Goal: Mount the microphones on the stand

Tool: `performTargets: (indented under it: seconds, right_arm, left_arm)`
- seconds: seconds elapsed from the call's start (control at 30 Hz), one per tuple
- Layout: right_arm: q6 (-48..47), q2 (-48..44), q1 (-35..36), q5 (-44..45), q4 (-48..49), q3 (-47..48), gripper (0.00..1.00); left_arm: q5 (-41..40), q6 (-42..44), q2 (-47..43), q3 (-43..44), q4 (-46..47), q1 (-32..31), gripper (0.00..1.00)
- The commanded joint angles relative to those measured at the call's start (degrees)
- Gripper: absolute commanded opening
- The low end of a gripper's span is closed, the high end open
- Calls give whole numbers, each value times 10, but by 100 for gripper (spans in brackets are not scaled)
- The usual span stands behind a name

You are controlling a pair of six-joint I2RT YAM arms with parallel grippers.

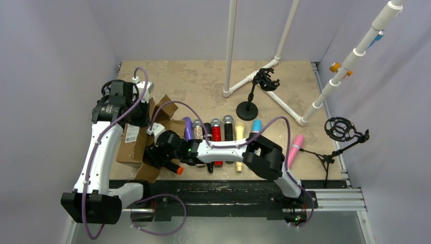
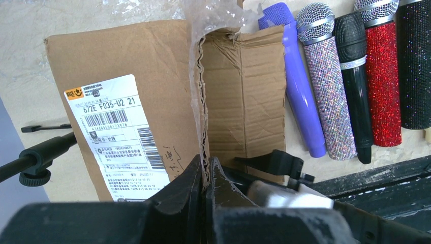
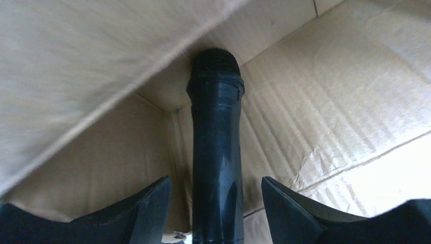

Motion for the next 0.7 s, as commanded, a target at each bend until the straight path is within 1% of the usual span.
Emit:
performTargets:
  seconds: [0.0, 0.17, 0.3, 0.33, 0.43, 0.57, 0.6, 0.67]
  right_arm:
    - [-16, 29, 1, -2, -47, 33, 68]
    - [-13, 36, 2, -7, -47, 18, 60]
    - [-16, 33, 2, 5, -53, 14, 46]
    - [-17, 33, 3, 10, -56, 16, 44]
    - [-26, 33, 6, 34, -72, 26, 30]
    - [-18, 9, 10, 58, -76, 24, 4]
    - [-12, -3, 10, 59, -70, 18, 0]
    - [-2, -31, 10, 54, -56, 5, 0]
  left_arm:
    - [12, -12, -15, 13, 3, -2, 0]
    - [14, -14, -13, 12, 4, -2, 0]
    - [16, -17, -12, 14, 5, -2, 0]
    - [16, -17, -12, 15, 4, -2, 0]
    - [14, -17, -13, 15, 2, -3, 0]
    - [9, -15, -16, 14, 1, -3, 0]
    - [8, -13, -17, 13, 1, -2, 0]
    - [5, -13, -17, 13, 1, -3, 0]
